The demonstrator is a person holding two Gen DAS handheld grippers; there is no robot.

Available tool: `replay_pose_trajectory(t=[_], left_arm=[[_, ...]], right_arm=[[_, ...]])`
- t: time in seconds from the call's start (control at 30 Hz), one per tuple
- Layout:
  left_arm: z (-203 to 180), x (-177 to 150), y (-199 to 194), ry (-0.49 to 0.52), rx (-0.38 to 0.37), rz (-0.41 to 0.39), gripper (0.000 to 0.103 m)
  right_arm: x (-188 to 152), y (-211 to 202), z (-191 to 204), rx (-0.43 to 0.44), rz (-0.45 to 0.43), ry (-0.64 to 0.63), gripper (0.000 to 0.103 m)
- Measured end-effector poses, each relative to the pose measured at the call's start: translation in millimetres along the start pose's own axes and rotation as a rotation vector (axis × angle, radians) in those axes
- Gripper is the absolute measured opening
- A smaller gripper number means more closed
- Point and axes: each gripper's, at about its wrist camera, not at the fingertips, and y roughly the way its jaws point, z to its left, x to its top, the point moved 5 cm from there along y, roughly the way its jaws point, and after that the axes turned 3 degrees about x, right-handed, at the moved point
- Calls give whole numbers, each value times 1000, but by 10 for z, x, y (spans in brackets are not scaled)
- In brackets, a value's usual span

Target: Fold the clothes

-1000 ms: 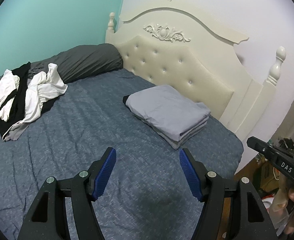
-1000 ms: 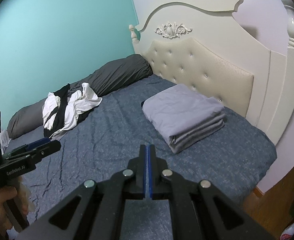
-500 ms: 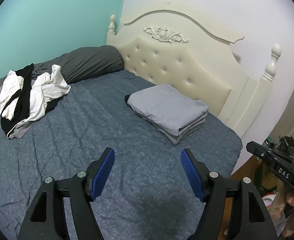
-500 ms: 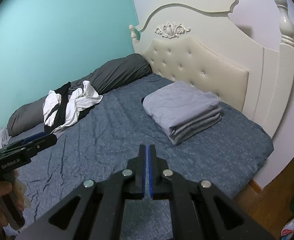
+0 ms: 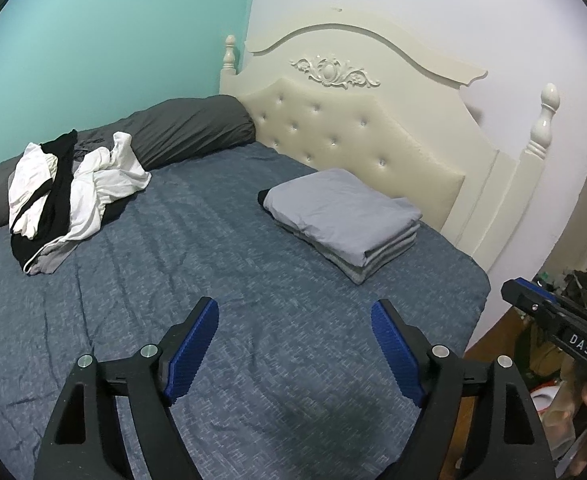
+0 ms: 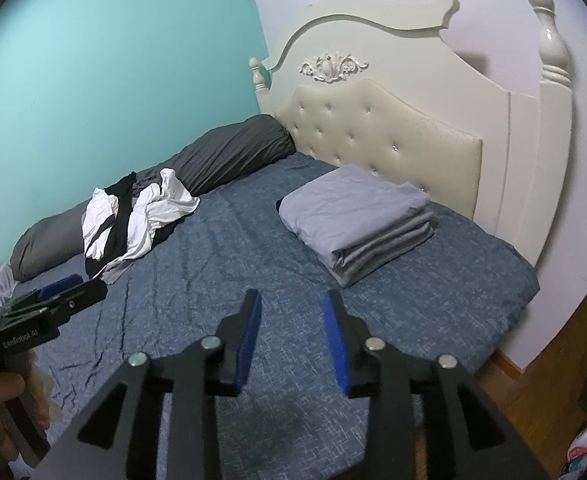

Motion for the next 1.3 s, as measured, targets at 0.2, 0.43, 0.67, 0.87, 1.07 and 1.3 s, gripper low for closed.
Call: replay_pose_trajectory(t=[0.2,0.43,0.67,0.87,1.07,1.3], left_arm=[[-5,-47,-16,1,-1,0,84],[-22,-73,-53,5,-5,1,85],[-34,-86,-88,15,-4,-4,87],[-41,-89,-104,17,-8,-5,90],[-50,-101,-125,20,-12,-5,95],[-52,-99,-158,18,-8,-10,103]], right_arm=[[-51,-47,-9,-21,-10,3,41],[-81,-126,30,-34,-21,-12,43],[-105,-151,33,-43,-24,-6,56],[-147,-157,9,-61,-21,-4,65],[-161,-179,-9,-75,-26,-2,72],[-192,-200,-27,-79,-26,11,79]])
